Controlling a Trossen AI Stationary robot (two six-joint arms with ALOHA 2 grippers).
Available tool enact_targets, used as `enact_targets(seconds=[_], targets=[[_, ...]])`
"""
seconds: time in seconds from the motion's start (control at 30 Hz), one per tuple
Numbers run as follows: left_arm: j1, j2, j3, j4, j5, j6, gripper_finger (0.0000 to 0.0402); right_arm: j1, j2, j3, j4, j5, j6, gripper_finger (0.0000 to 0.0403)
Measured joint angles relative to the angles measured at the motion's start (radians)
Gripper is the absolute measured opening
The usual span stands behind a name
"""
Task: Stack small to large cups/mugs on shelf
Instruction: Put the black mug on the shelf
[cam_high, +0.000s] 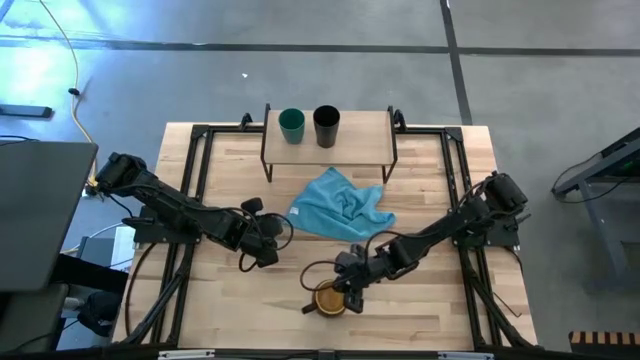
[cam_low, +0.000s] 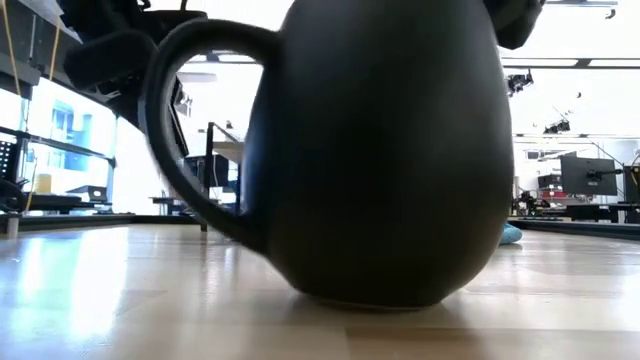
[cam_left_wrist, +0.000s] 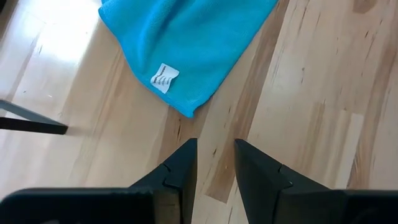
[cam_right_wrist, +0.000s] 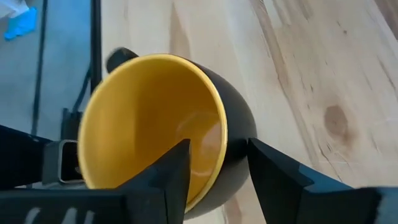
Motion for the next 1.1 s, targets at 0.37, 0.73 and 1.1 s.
enact_targets(seconds=[0.37, 0.73, 1.1], targets=[[0.000, 0.000, 0.000, 0.003, -0.015, -0.004, 0.0094, -0.010, -0.001, -0.003, -0.059, 0.008, -0.020, 0.0019], [0.000, 0.000, 0.000, 0.007, -0.037, -0.009, 0.0094, -0.036, -0.006, 0.152, -0.366, 0.062, -0.148, 0.0004], [0.000, 0.000, 0.000, -0.006, -0.042, -0.024, 0.0094, -0.097, -0.009, 0.344, -0.759, 0.043, -0.361, 0.0001]])
